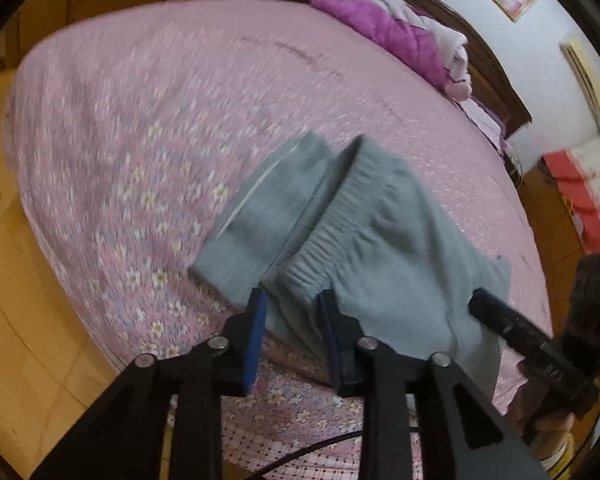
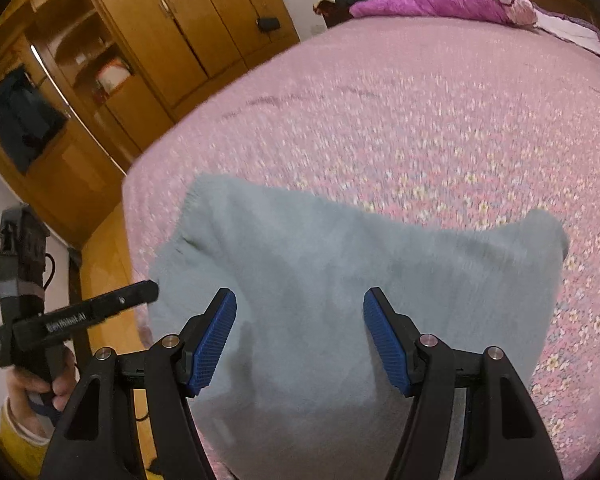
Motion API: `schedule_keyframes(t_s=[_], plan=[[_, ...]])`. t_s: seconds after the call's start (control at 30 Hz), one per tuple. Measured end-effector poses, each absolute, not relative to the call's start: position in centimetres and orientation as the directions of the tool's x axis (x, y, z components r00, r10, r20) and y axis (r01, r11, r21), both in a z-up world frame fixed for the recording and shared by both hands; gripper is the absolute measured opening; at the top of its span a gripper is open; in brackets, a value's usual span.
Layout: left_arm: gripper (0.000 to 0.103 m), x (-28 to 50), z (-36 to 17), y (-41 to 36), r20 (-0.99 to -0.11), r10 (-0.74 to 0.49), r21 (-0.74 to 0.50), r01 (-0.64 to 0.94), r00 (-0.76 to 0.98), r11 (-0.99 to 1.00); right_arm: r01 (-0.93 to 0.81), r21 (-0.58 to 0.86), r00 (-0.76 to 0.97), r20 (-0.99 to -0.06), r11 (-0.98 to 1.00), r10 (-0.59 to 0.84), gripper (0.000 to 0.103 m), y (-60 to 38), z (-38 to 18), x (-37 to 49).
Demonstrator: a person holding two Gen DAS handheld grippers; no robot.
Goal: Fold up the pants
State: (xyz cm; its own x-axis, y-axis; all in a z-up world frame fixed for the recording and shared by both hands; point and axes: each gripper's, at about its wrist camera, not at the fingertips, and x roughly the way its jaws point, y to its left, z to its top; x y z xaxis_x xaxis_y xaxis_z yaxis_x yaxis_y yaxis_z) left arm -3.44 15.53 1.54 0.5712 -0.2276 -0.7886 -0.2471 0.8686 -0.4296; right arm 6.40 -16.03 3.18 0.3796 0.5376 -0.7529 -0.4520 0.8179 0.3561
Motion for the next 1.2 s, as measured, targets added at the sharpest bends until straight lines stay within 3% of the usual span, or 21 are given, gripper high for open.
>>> schedule_keyframes(t_s=[0.2,0.33,0.67,1.03,1.2], plan=[[0.032,-3.9,3.0,15.7,-0.756,-0.234,-0.430,-0.195,0.611,0.881,-0.501,0.275,0.354,-0.800,0.821,0.484,0.061,-15.2,2.1,6.3],[0.049,-3.8,3.4,15.6,-0.728,-0.242,-0.445,-0.173,0.641,0.879,-0.546,0.273,0.343,-0.790,0.793,0.508,0.061,-15.0,3.9,7.2],[0.049,-2.2,1.1,16.0,-0.753,-0.273,-0.478,-0.213,0.599,0.852,-0.721,0.196,0.288,-0.788,0.665,0.544,0.061,-9.6,7.0,10.5],[0.049,-0.6,-0.3,15.2,-0.782,-0.282,-0.465,-0.220,0.555,0.857,-0.817,0.137,0.190,-0.854,0.560,0.485,0.061,-3.9,3.2,12.5],[0.049,0.4,0.1,14.6,-0.789,-0.267,-0.444,-0.213,0.554,0.870,-0.821,0.174,0.155,-0.848,0.543,0.507,0.061,-3.7,2.7,13.2]])
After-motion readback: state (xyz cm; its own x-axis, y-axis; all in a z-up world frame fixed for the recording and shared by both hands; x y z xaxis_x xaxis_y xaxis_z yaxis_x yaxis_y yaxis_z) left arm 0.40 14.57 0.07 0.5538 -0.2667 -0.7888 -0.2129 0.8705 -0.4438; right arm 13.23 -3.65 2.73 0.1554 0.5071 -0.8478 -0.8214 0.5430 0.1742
